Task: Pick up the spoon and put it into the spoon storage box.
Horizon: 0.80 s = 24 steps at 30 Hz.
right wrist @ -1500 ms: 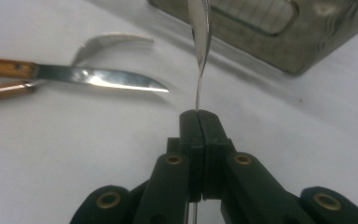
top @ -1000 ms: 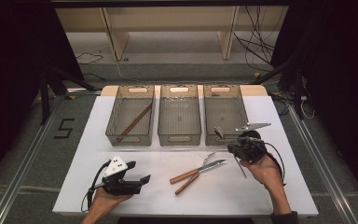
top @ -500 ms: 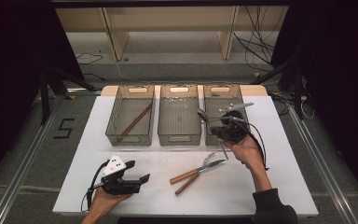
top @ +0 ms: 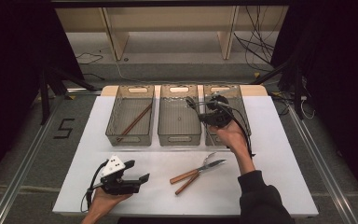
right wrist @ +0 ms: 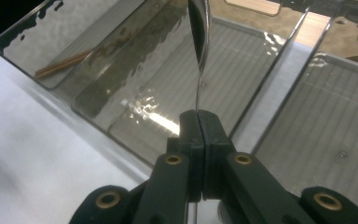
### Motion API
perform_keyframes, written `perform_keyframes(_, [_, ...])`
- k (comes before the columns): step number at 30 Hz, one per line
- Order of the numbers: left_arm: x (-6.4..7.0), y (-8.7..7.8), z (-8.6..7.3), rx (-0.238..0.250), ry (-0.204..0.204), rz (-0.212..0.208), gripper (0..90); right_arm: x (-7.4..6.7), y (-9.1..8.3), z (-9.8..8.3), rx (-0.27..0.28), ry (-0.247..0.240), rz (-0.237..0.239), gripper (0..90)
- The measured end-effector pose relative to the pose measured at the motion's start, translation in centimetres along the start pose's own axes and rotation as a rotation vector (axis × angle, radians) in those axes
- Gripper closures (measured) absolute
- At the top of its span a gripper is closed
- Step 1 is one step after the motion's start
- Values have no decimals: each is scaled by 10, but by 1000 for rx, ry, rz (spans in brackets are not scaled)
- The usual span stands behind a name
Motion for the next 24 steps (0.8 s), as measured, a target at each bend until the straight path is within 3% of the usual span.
perform_keyframes(12, [0, -1, 0, 0, 3, 0, 200, -4, 25, 17, -26, 28, 28, 900])
perform_keyframes(24, [1, -1, 0, -1, 5, -1, 200, -9, 45, 41, -33, 40, 21, 900])
Point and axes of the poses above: each handheld gripper's, and its own axes: y roughly forward along the jaws, z roughly out of its top, x roughly to its right, the point moved 8 cm from there along y, roughly forward along the jaws, and after that the axes turned 6 degrees about -z, right-handed, at the moved point
